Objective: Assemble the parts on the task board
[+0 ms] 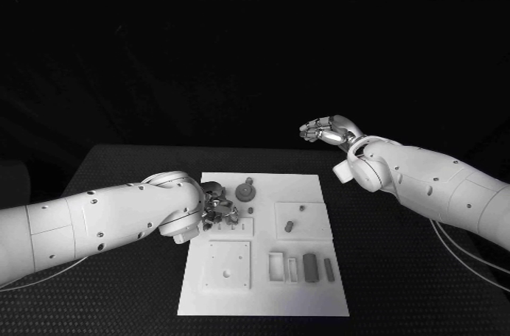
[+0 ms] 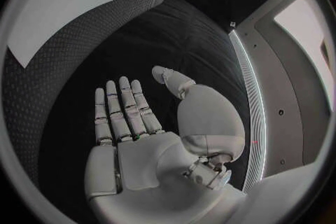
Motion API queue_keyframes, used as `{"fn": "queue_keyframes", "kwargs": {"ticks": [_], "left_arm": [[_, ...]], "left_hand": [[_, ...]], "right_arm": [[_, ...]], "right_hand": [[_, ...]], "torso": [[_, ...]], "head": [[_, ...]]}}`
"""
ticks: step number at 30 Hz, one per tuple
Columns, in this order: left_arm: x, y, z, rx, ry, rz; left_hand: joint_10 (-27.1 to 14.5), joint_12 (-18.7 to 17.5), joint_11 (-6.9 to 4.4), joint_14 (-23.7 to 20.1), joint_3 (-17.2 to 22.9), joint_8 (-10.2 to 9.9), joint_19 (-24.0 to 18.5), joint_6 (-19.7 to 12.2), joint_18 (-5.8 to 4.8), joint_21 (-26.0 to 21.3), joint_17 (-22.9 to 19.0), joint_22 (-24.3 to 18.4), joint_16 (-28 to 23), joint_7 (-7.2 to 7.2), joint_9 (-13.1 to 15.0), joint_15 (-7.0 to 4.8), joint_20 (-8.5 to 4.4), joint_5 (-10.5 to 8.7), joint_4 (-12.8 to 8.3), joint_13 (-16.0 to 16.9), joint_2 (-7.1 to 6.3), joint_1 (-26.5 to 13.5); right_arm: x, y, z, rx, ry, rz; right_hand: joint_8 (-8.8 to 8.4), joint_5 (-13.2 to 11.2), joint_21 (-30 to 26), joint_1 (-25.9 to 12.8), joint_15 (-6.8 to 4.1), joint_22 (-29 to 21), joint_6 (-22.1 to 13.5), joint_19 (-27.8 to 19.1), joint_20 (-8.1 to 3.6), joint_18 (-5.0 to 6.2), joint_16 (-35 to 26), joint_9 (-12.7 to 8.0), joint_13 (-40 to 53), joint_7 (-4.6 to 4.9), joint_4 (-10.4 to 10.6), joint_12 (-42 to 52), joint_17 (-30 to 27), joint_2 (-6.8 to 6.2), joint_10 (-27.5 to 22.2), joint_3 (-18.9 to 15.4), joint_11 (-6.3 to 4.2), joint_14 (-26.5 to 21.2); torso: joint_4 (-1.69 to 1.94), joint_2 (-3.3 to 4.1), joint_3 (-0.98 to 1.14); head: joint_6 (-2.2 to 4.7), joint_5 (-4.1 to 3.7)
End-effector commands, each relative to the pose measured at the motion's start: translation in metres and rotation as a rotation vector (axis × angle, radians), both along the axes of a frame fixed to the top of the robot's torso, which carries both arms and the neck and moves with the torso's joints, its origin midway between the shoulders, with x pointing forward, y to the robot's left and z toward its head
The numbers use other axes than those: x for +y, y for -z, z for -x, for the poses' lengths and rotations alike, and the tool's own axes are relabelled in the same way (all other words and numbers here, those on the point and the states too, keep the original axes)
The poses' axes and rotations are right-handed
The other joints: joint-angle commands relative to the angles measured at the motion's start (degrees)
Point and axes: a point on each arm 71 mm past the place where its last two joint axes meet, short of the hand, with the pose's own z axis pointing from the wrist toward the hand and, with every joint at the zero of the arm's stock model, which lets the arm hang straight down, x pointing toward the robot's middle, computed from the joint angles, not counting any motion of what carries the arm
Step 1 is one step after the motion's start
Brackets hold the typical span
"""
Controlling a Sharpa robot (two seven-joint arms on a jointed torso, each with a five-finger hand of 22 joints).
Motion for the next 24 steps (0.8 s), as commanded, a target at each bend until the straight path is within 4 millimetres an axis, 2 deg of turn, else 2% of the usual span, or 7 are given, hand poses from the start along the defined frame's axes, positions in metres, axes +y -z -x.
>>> {"fn": "queue_keyframes", "kwargs": {"ticks": [1,15,18,24], "left_arm": [[-0.0014,0.0002,0.0001,-0.005,0.02,-0.009],[-0.0034,0.0041,0.0016,-0.038,0.076,-0.074],[-0.0037,0.0053,0.0023,-0.036,0.085,-0.085],[-0.0038,0.0068,0.0026,-0.031,0.087,-0.086]], "left_hand": [[-0.1,0.2,-0.23,-2.1,1.3,0.0,0.6,4.1,0.44,0.4,-0.2,1.1,0.3,-3.26,0.1,-2.01,-0.61,0.11,-1.5,-0.1,0.52,0.0],[0.1,0.5,-0.51,-2.5,1.3,0.2,0.7,5.0,0.36,0.7,-1.8,1.2,1.6,-3.55,0.5,-2.22,-0.61,0.8,-1.2,-1.0,0.57,-0.6],[0.0,0.4,-0.47,-2.7,1.3,0.1,0.6,5.0,0.25,0.7,-2.4,1.2,1.8,-3.51,0.6,-2.12,-0.5,0.89,-0.8,-1.4,0.82,-1.1],[0.0,0.4,-0.46,-2.8,1.3,0.0,0.5,5.1,0.22,0.7,-2.8,1.2,2.0,-3.51,0.6,-2.08,-0.47,0.96,-0.8,-1.6,0.87,-1.2]], "right_arm": [[0.0025,-0.0005,0.0006,-0.004,-0.023,-0.009],[0.0043,0.0005,0.001,0.006,-0.036,-0.011],[0.0051,0.0008,0.0012,0.01,-0.047,-0.01],[0.0061,0.0009,0.0016,0.01,-0.051,-0.009]], "right_hand": [[0.28,-0.1,-0.3,-0.5,0.27,0.1,-0.3,-0.4,0.01,-1.03,-0.3,-0.1,-0.1,0.14,-0.1,-0.3,-0.1,-0.07,0.4,-0.4,-0.12,-0.2],[0.42,-0.1,-0.4,-0.6,0.56,0.5,-0.4,-0.6,0.05,-1.1,-0.4,-0.3,-0.5,0.58,-0.1,-0.5,-0.2,0.06,0.7,-0.9,0.28,-0.1],[0.41,-0.1,-0.5,-0.7,0.61,0.6,-0.6,-0.7,0.07,-1.14,-0.4,-0.4,-0.7,0.61,0.0,-0.6,-0.2,0.09,0.5,-1.1,0.3,-0.1],[0.41,-0.1,-0.6,-0.8,0.65,0.7,-0.7,-0.7,0.06,-1.13,-0.5,-0.4,-0.8,0.64,0.1,-0.8,-0.2,0.13,0.5,-1.2,0.33,-0.1]], "torso": [[0.06,0.0,0.0],[0.06,-0.01,-0.01],[0.07,0.01,0.0],[0.01,0.01,-0.01]], "head": [[-0.13,-0.08],[-0.35,-0.01],[-0.08,-0.02],[-0.14,0.01]]}}
